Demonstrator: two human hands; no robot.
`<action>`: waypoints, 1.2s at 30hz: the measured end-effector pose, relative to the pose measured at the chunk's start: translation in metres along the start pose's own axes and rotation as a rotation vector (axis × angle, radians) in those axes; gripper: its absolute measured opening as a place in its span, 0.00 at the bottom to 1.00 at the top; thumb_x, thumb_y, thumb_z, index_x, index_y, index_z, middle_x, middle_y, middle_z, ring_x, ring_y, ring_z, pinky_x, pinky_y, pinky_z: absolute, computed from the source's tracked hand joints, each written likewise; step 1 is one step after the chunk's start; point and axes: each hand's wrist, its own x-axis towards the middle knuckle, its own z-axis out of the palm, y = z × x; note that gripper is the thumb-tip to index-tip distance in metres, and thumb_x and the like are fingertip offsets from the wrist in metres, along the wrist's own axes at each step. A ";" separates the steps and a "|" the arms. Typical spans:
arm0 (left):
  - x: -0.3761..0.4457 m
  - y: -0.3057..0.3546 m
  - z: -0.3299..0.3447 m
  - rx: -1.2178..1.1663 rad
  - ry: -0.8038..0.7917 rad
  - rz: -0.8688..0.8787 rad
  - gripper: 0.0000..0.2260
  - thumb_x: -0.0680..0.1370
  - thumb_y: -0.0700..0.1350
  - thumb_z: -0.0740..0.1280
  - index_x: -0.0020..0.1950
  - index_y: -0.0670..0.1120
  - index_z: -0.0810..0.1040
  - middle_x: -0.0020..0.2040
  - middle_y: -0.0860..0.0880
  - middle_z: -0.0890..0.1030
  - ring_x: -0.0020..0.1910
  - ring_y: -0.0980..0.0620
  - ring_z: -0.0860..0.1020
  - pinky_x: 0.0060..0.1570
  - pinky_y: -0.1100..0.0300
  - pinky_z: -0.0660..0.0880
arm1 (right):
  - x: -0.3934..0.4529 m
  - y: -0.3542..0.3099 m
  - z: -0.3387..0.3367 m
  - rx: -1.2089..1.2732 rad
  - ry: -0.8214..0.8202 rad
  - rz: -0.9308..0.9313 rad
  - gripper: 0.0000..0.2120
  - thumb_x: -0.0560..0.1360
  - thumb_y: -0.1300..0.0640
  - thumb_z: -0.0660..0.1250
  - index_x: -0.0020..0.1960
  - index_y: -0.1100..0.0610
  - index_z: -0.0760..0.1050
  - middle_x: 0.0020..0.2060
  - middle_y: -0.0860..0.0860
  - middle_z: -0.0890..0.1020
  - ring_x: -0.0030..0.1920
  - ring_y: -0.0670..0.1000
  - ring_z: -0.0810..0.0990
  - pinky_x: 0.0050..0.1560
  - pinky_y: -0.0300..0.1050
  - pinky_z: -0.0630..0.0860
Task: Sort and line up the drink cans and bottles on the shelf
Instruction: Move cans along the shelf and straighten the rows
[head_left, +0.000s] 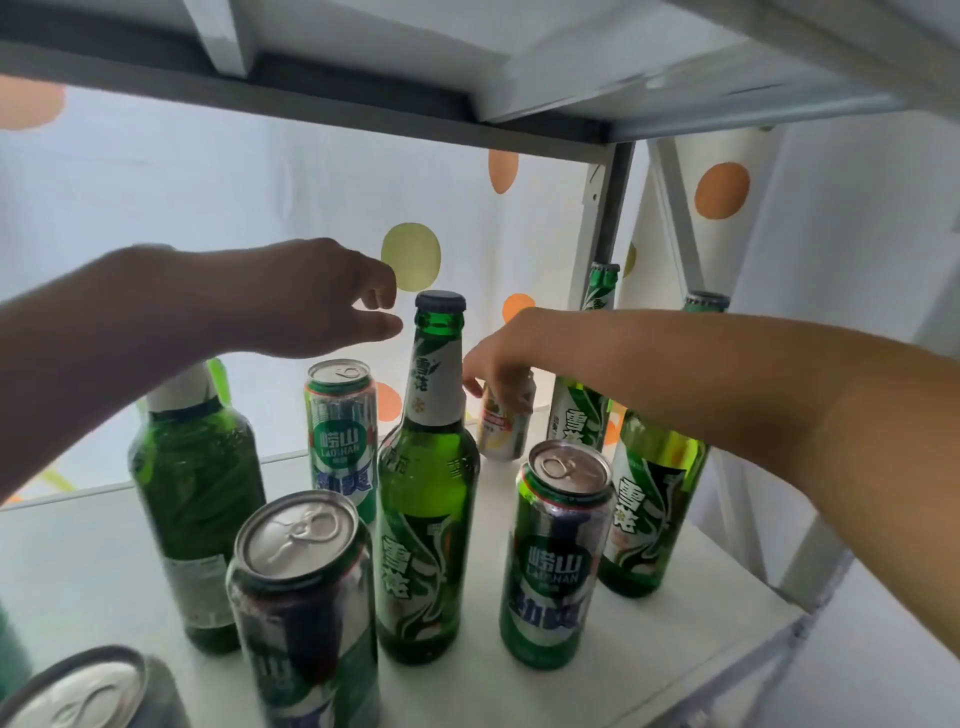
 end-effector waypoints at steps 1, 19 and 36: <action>0.001 -0.003 0.002 0.007 0.009 0.002 0.16 0.78 0.61 0.60 0.58 0.54 0.78 0.51 0.52 0.79 0.50 0.49 0.77 0.54 0.50 0.75 | 0.002 -0.006 0.004 -0.001 0.004 -0.013 0.32 0.64 0.58 0.78 0.65 0.50 0.70 0.53 0.47 0.77 0.43 0.47 0.77 0.34 0.43 0.73; -0.023 0.009 0.001 0.139 0.064 0.013 0.21 0.75 0.64 0.54 0.61 0.57 0.74 0.55 0.56 0.78 0.53 0.52 0.76 0.52 0.53 0.74 | 0.000 -0.028 0.017 -0.052 0.147 0.066 0.40 0.61 0.57 0.81 0.68 0.57 0.65 0.51 0.53 0.76 0.48 0.56 0.80 0.49 0.53 0.81; -0.074 0.045 -0.026 0.131 0.337 -0.223 0.13 0.82 0.46 0.55 0.60 0.47 0.76 0.58 0.45 0.79 0.60 0.42 0.75 0.56 0.52 0.73 | -0.121 -0.003 -0.006 0.383 0.565 0.115 0.27 0.80 0.59 0.62 0.77 0.56 0.60 0.73 0.54 0.69 0.70 0.56 0.69 0.66 0.50 0.69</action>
